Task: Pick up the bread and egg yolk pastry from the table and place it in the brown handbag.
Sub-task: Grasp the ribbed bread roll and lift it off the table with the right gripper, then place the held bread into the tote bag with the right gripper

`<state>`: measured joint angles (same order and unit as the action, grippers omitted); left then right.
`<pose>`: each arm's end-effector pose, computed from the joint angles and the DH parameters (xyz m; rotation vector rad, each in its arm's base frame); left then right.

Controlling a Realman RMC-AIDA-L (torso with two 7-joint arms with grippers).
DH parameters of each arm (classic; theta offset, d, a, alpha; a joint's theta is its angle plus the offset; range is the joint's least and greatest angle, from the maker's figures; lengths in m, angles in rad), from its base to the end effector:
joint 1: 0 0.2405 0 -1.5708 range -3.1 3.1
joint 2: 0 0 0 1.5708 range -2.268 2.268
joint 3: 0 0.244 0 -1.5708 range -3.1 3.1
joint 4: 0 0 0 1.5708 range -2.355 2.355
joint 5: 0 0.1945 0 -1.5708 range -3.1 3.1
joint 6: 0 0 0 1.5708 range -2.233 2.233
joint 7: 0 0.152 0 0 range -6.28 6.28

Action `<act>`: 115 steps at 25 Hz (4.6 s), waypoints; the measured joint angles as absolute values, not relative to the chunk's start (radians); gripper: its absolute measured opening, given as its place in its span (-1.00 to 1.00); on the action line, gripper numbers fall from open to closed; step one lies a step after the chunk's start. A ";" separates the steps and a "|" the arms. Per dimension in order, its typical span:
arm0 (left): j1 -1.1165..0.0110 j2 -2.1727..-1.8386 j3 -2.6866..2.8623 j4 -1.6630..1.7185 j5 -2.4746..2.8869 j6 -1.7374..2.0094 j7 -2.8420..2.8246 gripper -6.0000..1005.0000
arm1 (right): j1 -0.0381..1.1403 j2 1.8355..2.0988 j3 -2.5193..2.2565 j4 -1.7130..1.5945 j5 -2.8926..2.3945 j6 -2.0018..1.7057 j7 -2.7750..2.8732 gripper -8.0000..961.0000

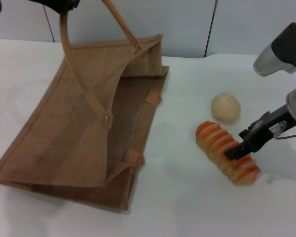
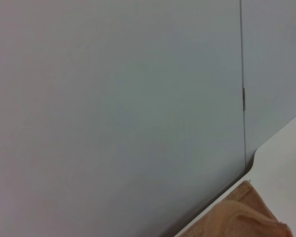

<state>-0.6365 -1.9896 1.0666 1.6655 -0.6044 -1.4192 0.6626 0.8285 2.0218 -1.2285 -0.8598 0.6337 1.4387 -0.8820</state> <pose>-0.1229 0.3906 0.1320 -2.2375 -0.5678 -0.0030 0.1932 0.3710 -0.0174 -2.7667 0.8536 -0.4775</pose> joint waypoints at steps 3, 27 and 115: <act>-0.637 -1.989 1.068 1.667 -0.604 -1.419 0.663 -0.76 | 0.830 2.022 -1.229 -0.855 0.629 1.431 -0.875 0.65; -0.637 -1.990 1.062 1.668 -0.600 -1.414 0.663 -0.76 | 0.885 2.030 -1.230 -0.714 0.638 1.385 -0.867 0.67; -0.732 -2.028 1.124 1.807 -0.607 -1.413 0.613 -0.76 | 0.939 2.025 -1.260 -0.751 0.822 1.342 -0.864 -0.49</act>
